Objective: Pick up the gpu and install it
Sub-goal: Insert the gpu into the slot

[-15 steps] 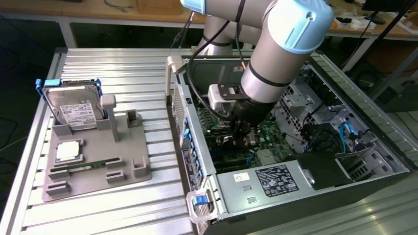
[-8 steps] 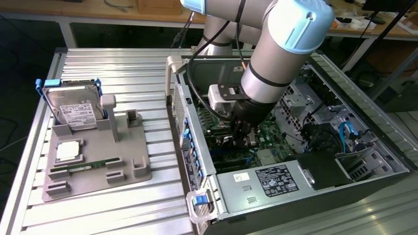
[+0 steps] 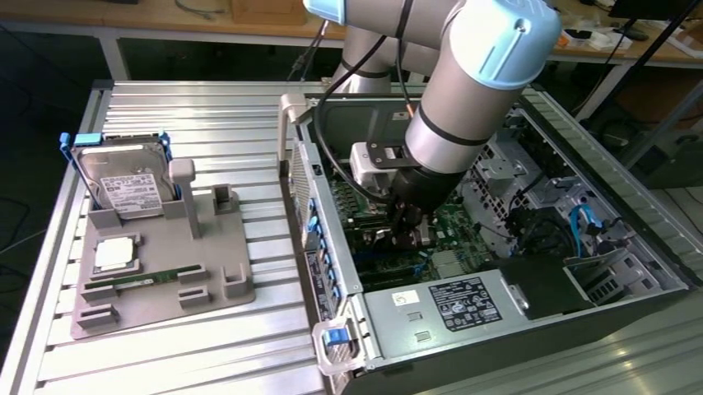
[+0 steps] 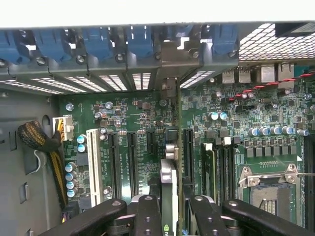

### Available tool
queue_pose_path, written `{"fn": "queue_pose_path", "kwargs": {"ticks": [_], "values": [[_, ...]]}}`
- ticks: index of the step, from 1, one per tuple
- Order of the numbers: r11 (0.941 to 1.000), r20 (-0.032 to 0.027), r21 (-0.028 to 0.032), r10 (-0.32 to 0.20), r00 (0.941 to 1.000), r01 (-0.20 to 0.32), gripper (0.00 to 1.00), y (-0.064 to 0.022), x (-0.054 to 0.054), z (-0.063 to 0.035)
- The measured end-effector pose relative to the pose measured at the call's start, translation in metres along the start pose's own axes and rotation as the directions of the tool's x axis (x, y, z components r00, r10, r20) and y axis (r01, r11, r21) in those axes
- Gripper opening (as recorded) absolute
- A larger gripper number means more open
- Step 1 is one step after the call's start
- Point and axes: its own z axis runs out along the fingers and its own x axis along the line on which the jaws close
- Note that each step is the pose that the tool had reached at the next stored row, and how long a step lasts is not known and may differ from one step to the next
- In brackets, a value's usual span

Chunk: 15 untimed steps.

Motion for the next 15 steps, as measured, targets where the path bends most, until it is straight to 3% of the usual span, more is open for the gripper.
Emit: {"fn": "queue_pose_path", "kwargs": {"ticks": [11,15], "values": [[1.0,0.0006,0.0,0.0,1.0,0.0,0.27,-0.0001,0.0002,0.0034],[1.0,0.0006,0.0,0.0,1.0,0.0,0.27,0.0002,-0.0002,-0.0037]]}}
